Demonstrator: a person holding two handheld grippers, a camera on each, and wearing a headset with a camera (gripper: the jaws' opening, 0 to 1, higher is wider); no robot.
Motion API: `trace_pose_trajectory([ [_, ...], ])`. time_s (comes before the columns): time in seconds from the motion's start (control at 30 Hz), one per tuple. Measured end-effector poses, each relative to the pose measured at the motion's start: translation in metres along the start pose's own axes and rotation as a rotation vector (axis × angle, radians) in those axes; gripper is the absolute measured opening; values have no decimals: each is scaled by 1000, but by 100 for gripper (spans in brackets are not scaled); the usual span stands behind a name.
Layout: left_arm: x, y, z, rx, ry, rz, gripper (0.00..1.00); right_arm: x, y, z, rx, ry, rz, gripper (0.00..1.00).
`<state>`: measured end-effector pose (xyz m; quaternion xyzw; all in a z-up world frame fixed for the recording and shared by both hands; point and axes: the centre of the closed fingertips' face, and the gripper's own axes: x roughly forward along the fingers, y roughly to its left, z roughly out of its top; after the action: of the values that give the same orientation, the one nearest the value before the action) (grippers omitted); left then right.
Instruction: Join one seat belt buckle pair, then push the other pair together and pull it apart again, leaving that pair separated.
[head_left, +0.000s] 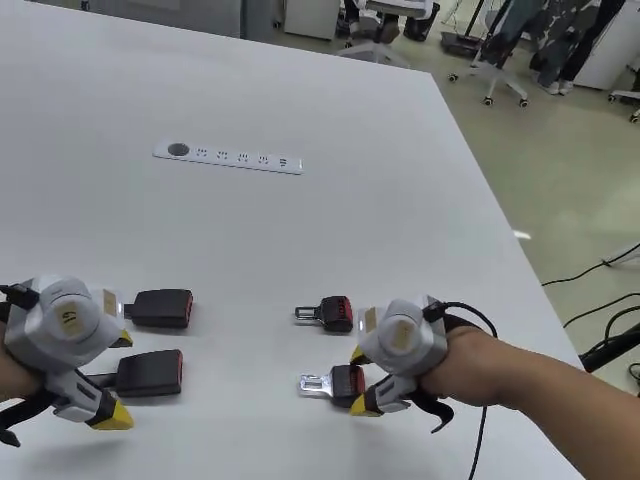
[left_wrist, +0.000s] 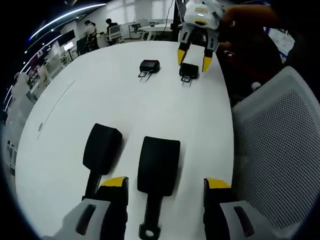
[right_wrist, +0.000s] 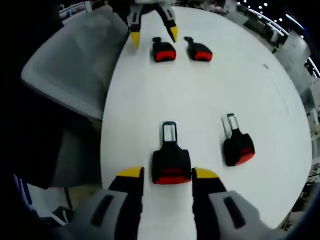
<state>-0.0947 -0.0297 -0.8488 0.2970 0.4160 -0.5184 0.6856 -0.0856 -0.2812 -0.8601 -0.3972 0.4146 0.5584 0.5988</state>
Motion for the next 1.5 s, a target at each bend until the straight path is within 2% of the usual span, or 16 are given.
trace_pose_trajectory([
  [0.07,3,-1,1,12,-2,-13,59,3,1,-2,-10,14,13,36],
  [0.1,5,-2,4,10,-17,-27,58,4,1,-3,-5,19,21,35],
  [0.13,7,-1,4,5,-18,-34,56,4,6,-3,24,22,43,35],
  [0.23,10,2,-3,66,37,-31,53,5,4,-5,21,32,43,35],
  [0.3,13,2,-6,82,41,-42,51,6,5,-6,25,38,40,35],
  [0.4,14,6,-9,143,67,-34,46,10,5,-6,11,59,31,35],
  [0.53,14,11,-8,180,72,-23,36,12,4,-5,-43,80,24,35],
  [0.6,14,13,-9,186,83,-36,33,13,3,-6,-54,83,32,34],
  [0.8,14,13,-8,192,95,-50,33,12,2,-6,-77,87,44,33],
  [0.87,15,14,-8,175,98,-64,32,12,2,-6,-82,86,44,33],
  [1.27,14,12,-7,174,81,-57,32,13,1,-5,-65,84,39,33],
  [1.43,14,11,-6,170,76,-55,32,13,1,-4,-88,77,45,33],
  [1.5,14,11,-7,174,84,-55,32,13,2,-3,-102,91,47,33],
])
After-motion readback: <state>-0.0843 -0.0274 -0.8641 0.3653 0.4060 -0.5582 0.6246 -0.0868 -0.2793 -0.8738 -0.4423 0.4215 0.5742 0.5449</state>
